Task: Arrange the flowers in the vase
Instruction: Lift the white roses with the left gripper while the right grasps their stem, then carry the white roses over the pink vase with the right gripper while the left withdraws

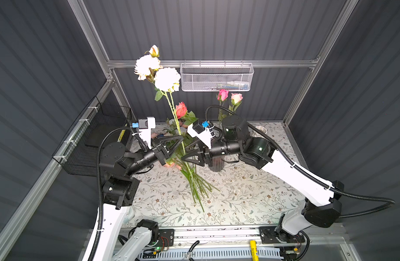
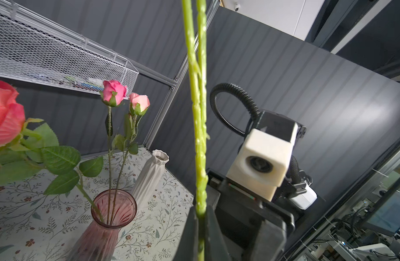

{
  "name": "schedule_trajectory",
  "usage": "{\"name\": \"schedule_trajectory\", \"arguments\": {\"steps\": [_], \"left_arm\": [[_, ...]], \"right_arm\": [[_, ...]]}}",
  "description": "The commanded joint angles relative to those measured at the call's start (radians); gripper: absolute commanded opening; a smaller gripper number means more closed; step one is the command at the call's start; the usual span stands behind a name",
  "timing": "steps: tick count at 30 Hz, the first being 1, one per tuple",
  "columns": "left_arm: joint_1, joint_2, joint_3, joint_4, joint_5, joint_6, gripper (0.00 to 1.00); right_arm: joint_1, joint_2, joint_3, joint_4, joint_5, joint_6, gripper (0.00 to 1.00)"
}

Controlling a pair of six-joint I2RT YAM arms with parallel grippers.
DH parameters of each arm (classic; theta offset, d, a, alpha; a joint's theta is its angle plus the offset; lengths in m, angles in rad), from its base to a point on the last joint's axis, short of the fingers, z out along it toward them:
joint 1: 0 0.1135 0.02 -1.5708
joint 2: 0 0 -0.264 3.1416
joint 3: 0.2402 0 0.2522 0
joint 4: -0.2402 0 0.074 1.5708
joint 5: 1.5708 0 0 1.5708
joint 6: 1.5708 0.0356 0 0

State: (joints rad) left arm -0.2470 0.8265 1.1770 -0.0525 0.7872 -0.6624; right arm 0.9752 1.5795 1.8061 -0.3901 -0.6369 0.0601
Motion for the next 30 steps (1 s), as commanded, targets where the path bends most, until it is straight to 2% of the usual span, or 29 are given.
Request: {"name": "schedule_trajectory", "arguments": {"steps": [1,3,4,5,6,7,10,13,17,20,24,30], "left_arm": [[0.003,-0.007,0.005,0.050,0.036,-0.025,0.00],[0.003,-0.008,0.001,0.053,0.025,-0.032,0.00],[0.003,-0.012,0.001,0.045,0.006,-0.032,0.09],[0.003,-0.018,-0.002,0.042,-0.010,-0.032,0.29],[0.004,-0.027,-0.006,0.041,-0.030,-0.031,0.53],[0.004,-0.038,-0.009,0.034,-0.051,-0.027,0.71],[0.003,-0.058,-0.012,0.020,-0.092,-0.016,0.96],[0.003,-0.085,-0.022,0.002,-0.132,0.010,1.00],[0.003,-0.140,-0.051,-0.074,-0.252,0.079,1.00],[0.003,-0.188,-0.110,-0.109,-0.346,0.102,1.00],[0.003,-0.225,-0.193,-0.125,-0.392,0.092,1.00],[0.003,-0.248,-0.266,-0.159,-0.413,0.077,1.00]], "right_arm": [[0.002,0.002,0.027,0.055,-0.044,0.030,0.23],[0.000,-0.005,0.017,0.076,-0.035,0.038,0.11],[-0.001,-0.017,-0.003,0.100,-0.025,0.045,0.05],[-0.003,-0.031,-0.023,0.120,-0.012,0.051,0.01],[-0.008,-0.051,-0.049,0.144,0.001,0.058,0.00],[-0.017,-0.074,-0.078,0.166,0.015,0.066,0.00],[-0.055,-0.156,-0.181,0.247,0.055,0.096,0.00],[-0.110,-0.249,-0.279,0.304,0.087,0.115,0.00],[-0.213,-0.355,-0.377,0.353,0.159,0.115,0.00],[-0.284,-0.378,-0.421,0.417,0.210,0.114,0.00],[-0.318,-0.320,-0.402,0.475,0.329,0.026,0.00],[-0.357,-0.185,-0.423,0.621,0.381,-0.007,0.00]]}}
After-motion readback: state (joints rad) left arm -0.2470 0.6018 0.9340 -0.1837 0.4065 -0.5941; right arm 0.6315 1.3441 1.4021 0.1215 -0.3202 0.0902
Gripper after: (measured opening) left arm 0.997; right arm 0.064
